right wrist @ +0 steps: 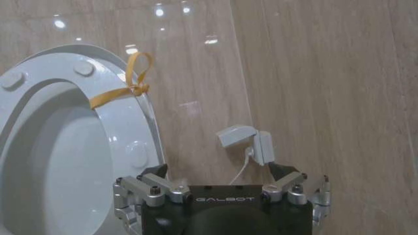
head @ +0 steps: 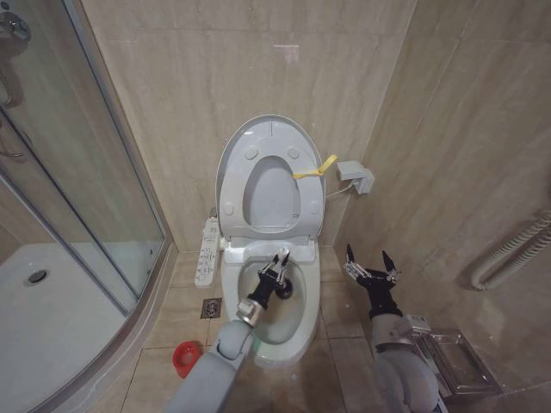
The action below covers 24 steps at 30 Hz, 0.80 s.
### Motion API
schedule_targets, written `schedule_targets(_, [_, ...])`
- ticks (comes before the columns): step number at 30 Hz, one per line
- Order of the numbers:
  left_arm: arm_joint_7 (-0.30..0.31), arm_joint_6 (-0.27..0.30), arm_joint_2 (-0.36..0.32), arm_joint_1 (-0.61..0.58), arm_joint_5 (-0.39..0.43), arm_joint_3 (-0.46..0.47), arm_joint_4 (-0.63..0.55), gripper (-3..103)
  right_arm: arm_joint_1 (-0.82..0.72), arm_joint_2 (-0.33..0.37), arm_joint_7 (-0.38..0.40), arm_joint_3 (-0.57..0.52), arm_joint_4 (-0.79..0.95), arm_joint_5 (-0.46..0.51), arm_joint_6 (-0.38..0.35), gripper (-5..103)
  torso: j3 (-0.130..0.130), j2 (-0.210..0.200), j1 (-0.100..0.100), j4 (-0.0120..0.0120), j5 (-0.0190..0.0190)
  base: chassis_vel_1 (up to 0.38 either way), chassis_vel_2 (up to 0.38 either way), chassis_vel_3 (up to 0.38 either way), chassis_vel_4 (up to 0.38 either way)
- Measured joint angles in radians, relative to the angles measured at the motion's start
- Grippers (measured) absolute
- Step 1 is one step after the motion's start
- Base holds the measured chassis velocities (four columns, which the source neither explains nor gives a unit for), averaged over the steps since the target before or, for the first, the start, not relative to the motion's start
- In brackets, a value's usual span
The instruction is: Open the toilet lid, clean the toilet bowl with a toilet brush, close the toilet lid, and flush.
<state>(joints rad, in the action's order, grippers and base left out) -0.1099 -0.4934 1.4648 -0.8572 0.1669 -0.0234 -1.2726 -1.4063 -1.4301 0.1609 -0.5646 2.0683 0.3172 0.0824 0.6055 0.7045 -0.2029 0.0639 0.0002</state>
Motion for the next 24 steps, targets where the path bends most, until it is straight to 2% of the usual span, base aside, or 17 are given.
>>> schedule_targets(6, [-0.001, -0.007, 0.049, 0.029, -0.002, -0.021, 0.07, 19, 0.0, 0.0, 0.0, 0.0, 0.0, 0.0, 0.0, 100, 0.0, 0.0, 0.0, 0.0001, 0.0001, 0.0, 0.0, 0.0, 0.0])
schedule_targets(10, [-0.006, -0.035, 0.071, 0.042, -0.029, -0.023, 0.143, 19, 0.0, 0.0, 0.0, 0.0, 0.0, 0.0, 0.0, 100, 0.0, 0.0, 0.0, 0.0, -0.0001, 0.0, 0.0, 0.0, 0.0])
schedule_targets(13, [-0.008, -0.043, 0.071, 0.05, -0.048, -0.023, 0.151, 19, 0.0, 0.0, 0.0, 0.0, 0.0, 0.0, 0.0, 100, 0.0, 0.0, 0.0, 0.0, -0.0001, 0.0, 0.0, 0.0, 0.0])
schedule_targets(21, [-0.007, -0.025, 0.07, 0.074, -0.024, -0.03, 0.11, 19, 0.0, 0.0, 0.0, 0.0, 0.0, 0.0, 0.0, 100, 0.0, 0.0, 0.0, 0.0002, -0.0002, 0.0, 0.0, 0.0, 0.0])
schedule_targets(24, [-0.012, -0.027, 0.07, 0.077, -0.024, -0.036, 0.154, 19, 0.0, 0.0, 0.0, 0.0, 0.0, 0.0, 0.0, 100, 0.0, 0.0, 0.0, 0.0001, -0.0002, 0.0, 0.0, 0.0, 0.0])
